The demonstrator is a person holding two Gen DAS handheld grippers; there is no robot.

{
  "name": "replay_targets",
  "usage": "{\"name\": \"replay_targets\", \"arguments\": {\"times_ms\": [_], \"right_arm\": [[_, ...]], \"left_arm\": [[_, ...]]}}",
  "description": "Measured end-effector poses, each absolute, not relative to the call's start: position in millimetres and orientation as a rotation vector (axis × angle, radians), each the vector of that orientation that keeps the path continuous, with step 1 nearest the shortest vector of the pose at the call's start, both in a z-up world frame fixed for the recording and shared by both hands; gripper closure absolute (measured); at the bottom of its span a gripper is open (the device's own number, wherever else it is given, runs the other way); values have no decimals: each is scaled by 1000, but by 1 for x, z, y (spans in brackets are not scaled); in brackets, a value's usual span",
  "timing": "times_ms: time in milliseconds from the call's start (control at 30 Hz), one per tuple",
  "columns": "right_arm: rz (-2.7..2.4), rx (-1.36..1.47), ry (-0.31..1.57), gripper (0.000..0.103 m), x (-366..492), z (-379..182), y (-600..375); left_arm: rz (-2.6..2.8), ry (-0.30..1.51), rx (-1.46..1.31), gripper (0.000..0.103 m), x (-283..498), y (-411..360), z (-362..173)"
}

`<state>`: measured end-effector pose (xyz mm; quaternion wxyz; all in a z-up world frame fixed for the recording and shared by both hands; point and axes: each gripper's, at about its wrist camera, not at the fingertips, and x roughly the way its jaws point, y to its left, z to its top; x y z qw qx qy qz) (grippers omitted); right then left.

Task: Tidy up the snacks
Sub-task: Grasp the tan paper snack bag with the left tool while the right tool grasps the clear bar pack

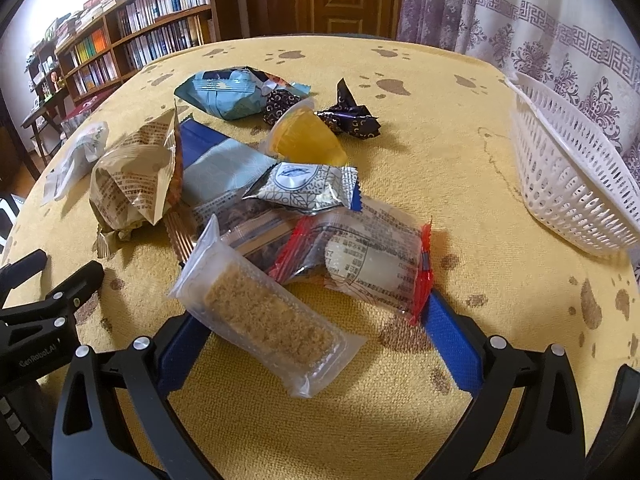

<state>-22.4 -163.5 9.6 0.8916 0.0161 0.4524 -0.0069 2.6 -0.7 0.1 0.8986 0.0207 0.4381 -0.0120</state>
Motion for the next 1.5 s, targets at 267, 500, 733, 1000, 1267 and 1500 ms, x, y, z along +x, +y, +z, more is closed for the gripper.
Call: {"name": "replay_targets", "arguments": {"times_ms": [267,500,733,1000,1267,1500], "right_arm": [[43,16,917,2,-27,8,-167],[80,-12,937,2,-27,9,-167],[196,83,834,2,-52,30,-181],[284,9,711,13,-84,50,-180],[384,1,733,31,-70,41,-166],[413,-12,801,43,-43,25,-163]], "left_arm": [[-30,905,39,5,2,1,1],[-50,904,27,5,3,5,3],[-162,825,-18,5,-9,15,22],[-198,753,27,5,-8,4,44],[-184,773,38,5,-2,3,37],[-183,774,35,5,5,3,34]]}}
